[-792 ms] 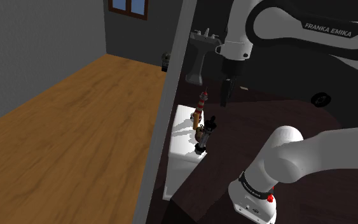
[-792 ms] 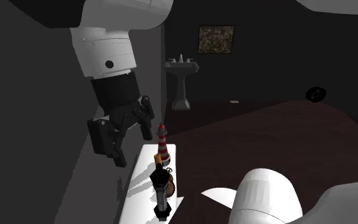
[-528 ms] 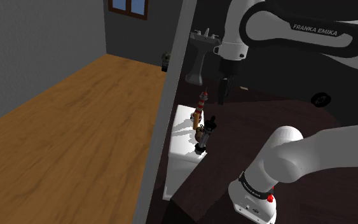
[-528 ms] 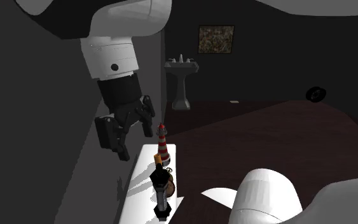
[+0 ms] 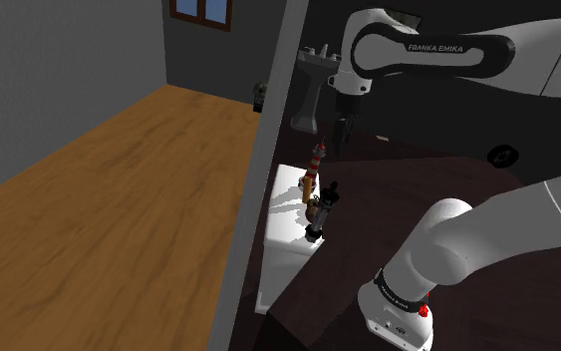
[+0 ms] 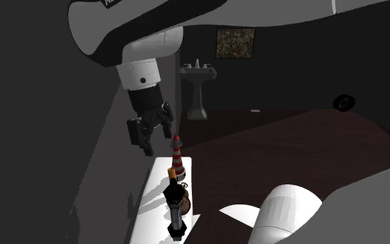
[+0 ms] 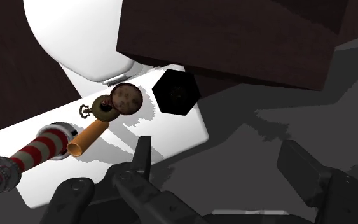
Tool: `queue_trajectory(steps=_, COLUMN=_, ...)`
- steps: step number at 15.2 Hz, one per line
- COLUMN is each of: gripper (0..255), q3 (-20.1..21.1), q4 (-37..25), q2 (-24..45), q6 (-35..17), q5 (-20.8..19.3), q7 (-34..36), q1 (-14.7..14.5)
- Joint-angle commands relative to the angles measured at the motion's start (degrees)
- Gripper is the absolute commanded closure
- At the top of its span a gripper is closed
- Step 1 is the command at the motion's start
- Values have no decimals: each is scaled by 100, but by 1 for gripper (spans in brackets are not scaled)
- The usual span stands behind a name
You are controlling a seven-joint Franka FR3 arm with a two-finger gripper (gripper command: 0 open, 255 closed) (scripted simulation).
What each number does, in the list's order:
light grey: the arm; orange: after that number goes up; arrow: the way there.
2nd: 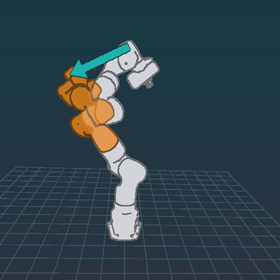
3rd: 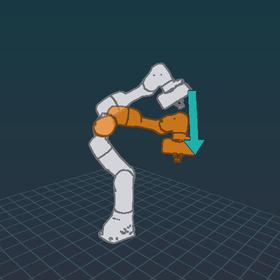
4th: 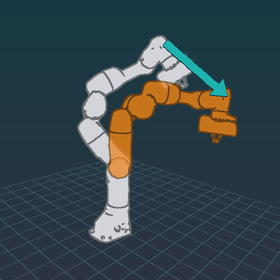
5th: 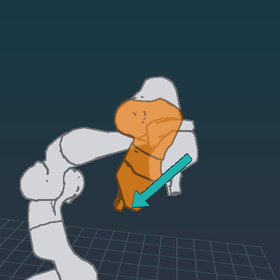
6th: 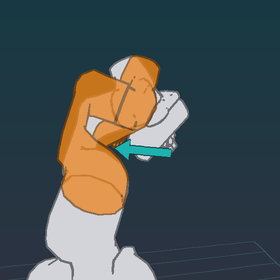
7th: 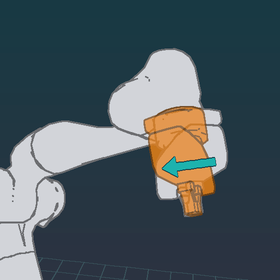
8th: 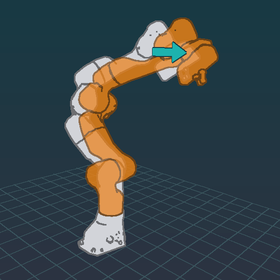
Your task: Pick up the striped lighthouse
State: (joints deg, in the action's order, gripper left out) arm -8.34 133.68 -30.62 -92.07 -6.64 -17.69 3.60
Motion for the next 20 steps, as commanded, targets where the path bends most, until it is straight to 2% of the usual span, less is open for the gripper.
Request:
queue_trajectory(steps=1, gripper=0, q3=-176, q4=-86, q2=318, q6=-261, q5=-115, q7=-189, q1=72)
queue_trajectory(steps=10, gripper=0, q3=-855, q4=-1039, q2=1944, q6=-1053, q5=-267, q7=-1009, q1=333)
queue_trajectory(steps=20, gripper=0, q3=-1335, q4=-2750, q2=4006, q6=-1484, q5=169, q7=-1995, q1=757)
